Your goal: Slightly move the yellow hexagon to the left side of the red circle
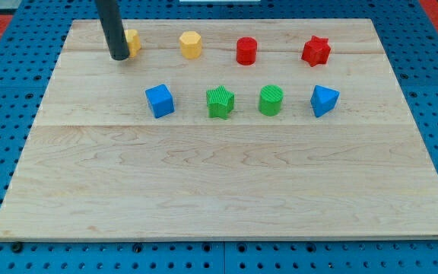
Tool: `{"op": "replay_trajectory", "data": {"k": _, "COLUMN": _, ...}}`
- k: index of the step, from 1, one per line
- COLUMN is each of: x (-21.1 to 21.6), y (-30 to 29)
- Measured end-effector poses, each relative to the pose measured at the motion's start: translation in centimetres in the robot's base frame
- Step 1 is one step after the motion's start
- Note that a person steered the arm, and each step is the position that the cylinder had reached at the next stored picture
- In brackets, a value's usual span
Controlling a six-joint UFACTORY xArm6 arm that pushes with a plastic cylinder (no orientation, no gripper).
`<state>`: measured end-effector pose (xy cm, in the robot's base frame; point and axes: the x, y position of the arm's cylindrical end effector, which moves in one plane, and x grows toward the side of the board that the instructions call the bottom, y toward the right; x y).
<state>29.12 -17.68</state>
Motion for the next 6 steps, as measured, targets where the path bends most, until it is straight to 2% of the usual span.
{"op": "replay_trajectory", "data": {"k": 1, "x": 2.9, "y": 3.4}}
{"op": "replay_trajectory", "data": {"k": 2, "x": 0.4, "y": 6.5}}
{"op": "replay_trajectory", "data": {"k": 3, "x": -5.5, "y": 6.4}}
{"op": "replay_trajectory", "data": {"k": 5, "x": -6.1, "y": 12.5}}
{"op": "replay_trajectory", "data": {"k": 6, "x": -5.9, "y": 12.1}}
